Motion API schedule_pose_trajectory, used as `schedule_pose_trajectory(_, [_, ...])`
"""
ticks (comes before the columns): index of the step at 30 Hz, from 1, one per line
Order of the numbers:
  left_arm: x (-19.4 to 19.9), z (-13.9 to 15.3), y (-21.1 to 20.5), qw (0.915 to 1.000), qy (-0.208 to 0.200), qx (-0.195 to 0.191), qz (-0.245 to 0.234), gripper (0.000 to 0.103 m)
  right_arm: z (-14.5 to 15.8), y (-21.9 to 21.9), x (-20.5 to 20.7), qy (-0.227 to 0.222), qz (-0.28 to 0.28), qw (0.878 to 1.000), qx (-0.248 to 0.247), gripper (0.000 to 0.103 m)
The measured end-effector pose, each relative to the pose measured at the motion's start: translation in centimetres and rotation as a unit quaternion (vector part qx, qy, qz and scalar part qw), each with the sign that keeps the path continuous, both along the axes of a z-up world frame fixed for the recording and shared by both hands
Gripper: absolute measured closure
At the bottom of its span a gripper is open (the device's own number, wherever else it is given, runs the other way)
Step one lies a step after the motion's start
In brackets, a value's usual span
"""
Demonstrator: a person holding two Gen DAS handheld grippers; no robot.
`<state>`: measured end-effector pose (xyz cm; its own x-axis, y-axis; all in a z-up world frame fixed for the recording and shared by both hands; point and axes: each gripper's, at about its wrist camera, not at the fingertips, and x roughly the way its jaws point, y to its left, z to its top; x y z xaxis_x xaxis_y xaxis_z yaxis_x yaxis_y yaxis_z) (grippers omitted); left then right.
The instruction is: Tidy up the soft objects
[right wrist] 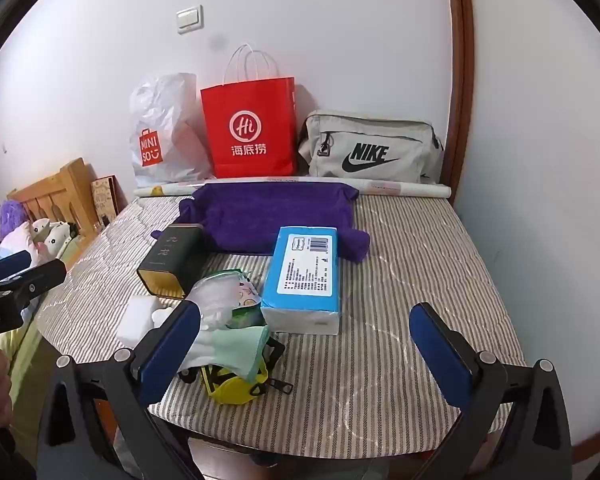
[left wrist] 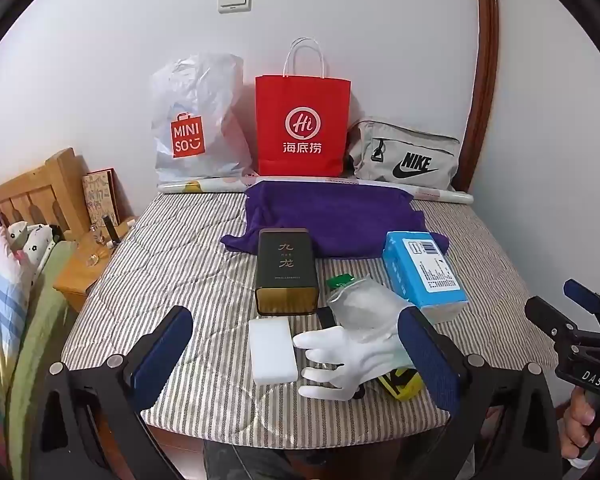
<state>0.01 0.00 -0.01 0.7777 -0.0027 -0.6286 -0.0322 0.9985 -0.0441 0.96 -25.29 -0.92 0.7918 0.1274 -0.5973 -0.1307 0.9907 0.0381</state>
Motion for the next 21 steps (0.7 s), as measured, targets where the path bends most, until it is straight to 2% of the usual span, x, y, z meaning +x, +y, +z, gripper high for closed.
schedule_pose_trajectory(21, [0.0,0.2,-0.5,1.0,-0.005,0.0,-0.007,0.0,0.8,0.0,-0.6,-0.003,0.001,1.0,0.008,0.0])
